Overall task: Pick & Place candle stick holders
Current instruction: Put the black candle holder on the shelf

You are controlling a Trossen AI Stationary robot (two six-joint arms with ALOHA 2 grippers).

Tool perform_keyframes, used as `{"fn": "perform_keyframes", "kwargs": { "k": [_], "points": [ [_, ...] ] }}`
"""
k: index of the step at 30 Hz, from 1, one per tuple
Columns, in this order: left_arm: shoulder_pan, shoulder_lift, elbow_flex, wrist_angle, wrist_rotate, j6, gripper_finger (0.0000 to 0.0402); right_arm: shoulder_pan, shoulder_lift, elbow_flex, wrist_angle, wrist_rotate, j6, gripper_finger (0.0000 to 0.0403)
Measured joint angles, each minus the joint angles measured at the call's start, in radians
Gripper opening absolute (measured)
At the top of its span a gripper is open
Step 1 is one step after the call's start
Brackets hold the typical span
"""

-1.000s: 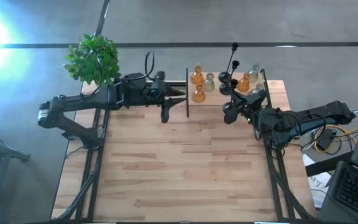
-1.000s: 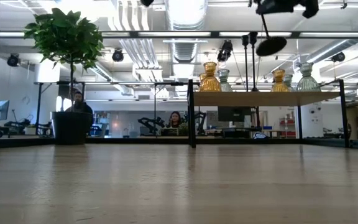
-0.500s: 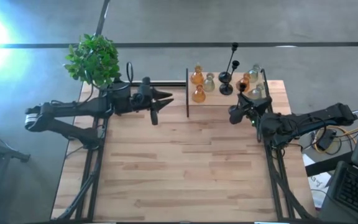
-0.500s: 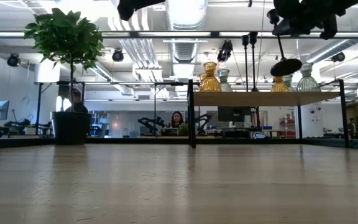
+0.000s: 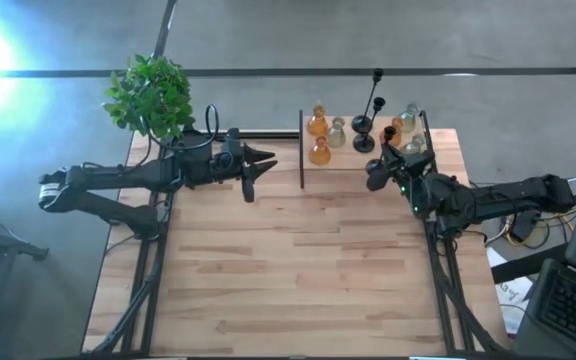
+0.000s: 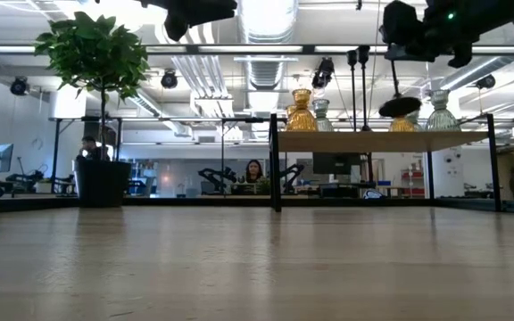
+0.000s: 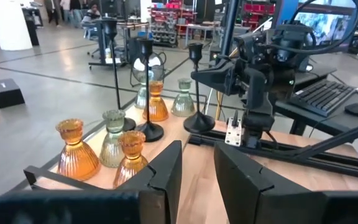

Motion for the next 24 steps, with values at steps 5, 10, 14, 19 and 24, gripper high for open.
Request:
{"fn": "perform_keyframes", "kwargs": {
  "k": [5,10,14,19,24],
  "points": [
    [0.0,0.0,0.0,0.0,-0.008,-0.001,0.0099,-0.102,0.026,-0.011,0.017,-0.134,0.014,0.0008],
    [0.0,0.0,0.0,0.0,-0.008,-0.013,0.0099,-0.167,0.052,-0.013,0.035,-0.197,0.029,0.0008],
    [0.0,0.0,0.0,0.0,-0.008,-0.022,0.0099,-0.2,0.057,-0.013,0.039,-0.255,0.037,0.0008],
    [0.0,0.0,0.0,0.004,-0.008,-0.024,0.0099,-0.225,0.065,-0.015,0.038,-0.268,0.048,0.0008],
    [0.0,0.0,0.0,0.007,-0.01,-0.025,0.0099,-0.233,0.08,-0.017,0.036,-0.293,0.088,0.0008]
  ]
}}
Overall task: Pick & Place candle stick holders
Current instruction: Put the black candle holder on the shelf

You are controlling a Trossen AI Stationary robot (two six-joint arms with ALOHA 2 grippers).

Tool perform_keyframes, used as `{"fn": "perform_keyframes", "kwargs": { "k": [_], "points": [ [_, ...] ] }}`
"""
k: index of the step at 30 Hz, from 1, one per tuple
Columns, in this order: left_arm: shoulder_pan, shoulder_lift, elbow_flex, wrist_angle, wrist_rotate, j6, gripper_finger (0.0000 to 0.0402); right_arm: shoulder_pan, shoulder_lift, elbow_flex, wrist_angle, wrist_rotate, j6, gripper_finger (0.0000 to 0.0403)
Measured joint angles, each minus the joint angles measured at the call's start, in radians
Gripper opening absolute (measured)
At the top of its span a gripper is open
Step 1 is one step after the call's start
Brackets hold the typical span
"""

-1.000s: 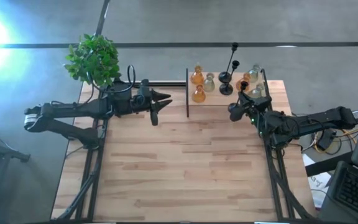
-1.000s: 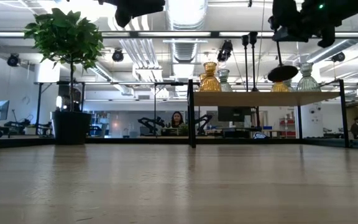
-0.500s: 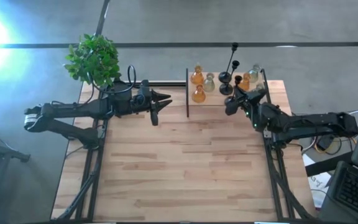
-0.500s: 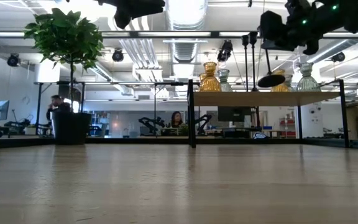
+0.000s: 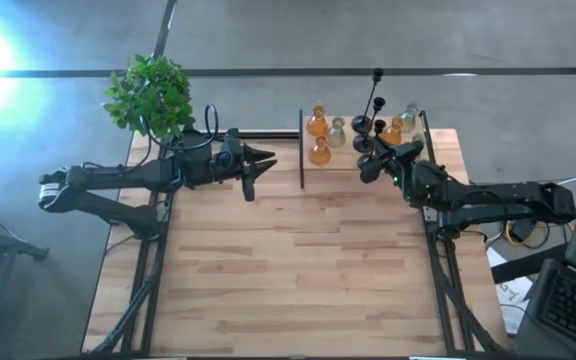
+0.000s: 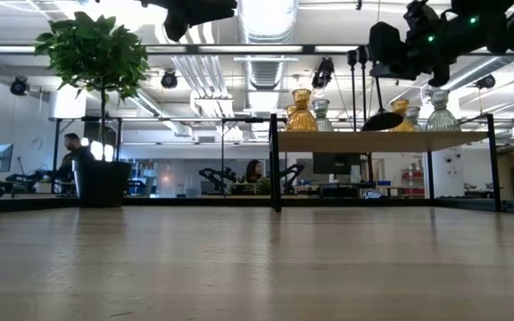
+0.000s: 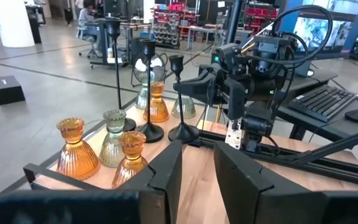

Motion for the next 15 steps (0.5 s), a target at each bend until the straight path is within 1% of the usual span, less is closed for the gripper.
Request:
{"fn": "perform_keyframes", "kwargs": {
  "k": [15],
  "points": [
    [0.0,0.0,0.0,0.01,-0.005,-0.003,0.0099,-0.012,0.082,0.002,0.031,0.003,0.03,0.0008]
  ]
}}
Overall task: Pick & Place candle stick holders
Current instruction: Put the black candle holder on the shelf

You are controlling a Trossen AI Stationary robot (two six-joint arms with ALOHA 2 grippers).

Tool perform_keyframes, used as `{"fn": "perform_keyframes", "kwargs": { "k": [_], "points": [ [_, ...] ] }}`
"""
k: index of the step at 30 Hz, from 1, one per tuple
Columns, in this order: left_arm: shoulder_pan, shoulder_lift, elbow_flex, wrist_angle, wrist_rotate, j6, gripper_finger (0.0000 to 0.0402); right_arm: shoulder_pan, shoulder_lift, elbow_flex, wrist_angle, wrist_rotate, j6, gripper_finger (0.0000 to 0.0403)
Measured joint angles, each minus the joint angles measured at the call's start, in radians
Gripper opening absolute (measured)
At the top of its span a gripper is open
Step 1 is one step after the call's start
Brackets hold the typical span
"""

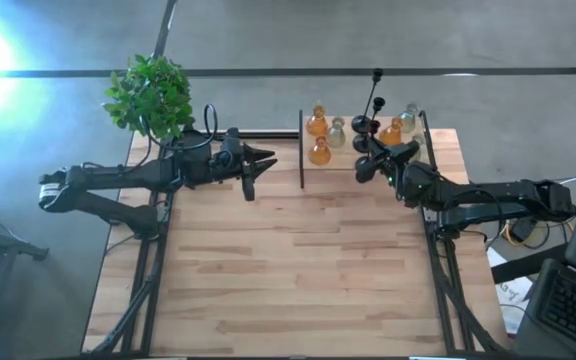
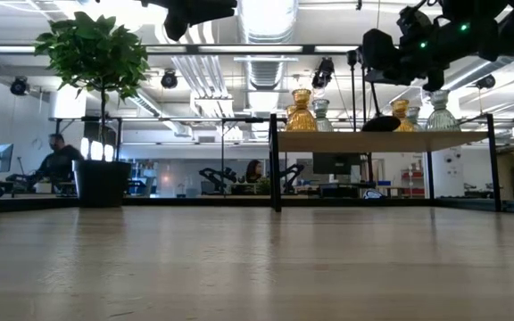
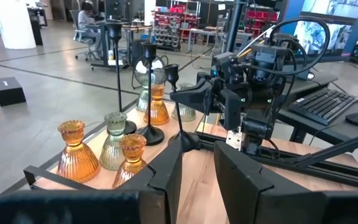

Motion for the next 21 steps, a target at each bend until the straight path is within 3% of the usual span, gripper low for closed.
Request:
{"fn": "perform_keyframes", "kwargs": {
  "k": [21],
  "points": [
    [0.0,0.0,0.0,0.001,0.0,-0.017,0.0099,-0.02,0.005,-0.002,0.033,0.005,-0.035,0.0008]
  ]
}}
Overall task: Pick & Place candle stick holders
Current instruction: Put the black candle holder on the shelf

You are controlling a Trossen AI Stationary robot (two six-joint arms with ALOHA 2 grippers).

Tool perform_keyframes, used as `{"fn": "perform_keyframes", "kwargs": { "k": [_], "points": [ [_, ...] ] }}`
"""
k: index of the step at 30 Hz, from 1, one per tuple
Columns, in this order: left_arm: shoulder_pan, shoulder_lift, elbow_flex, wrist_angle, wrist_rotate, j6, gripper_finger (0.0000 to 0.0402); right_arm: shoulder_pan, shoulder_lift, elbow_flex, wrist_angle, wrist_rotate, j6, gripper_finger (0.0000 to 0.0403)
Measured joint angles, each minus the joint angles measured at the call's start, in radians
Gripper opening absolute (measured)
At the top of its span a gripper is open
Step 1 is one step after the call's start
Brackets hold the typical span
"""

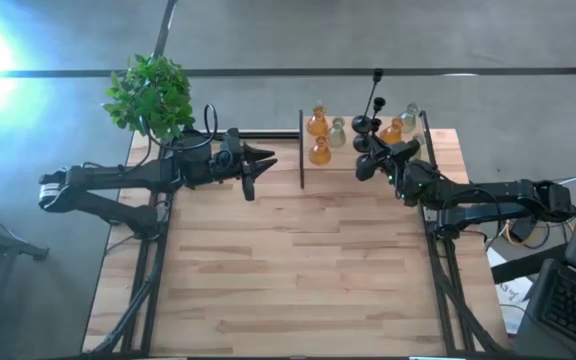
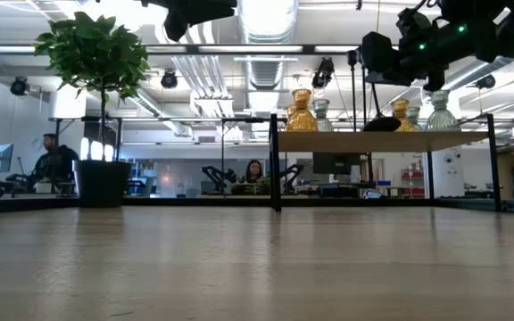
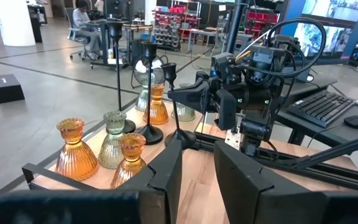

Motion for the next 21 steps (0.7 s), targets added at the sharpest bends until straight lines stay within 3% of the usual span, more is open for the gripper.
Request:
{"fn": "perform_keyframes", "kwargs": {
  "k": [21],
  "points": [
    [0.0,0.0,0.0,0.0,0.0,-0.006,0.0099,-0.013,0.0,0.0,0.009,-0.002,0.046,0.0008]
  ]
}}
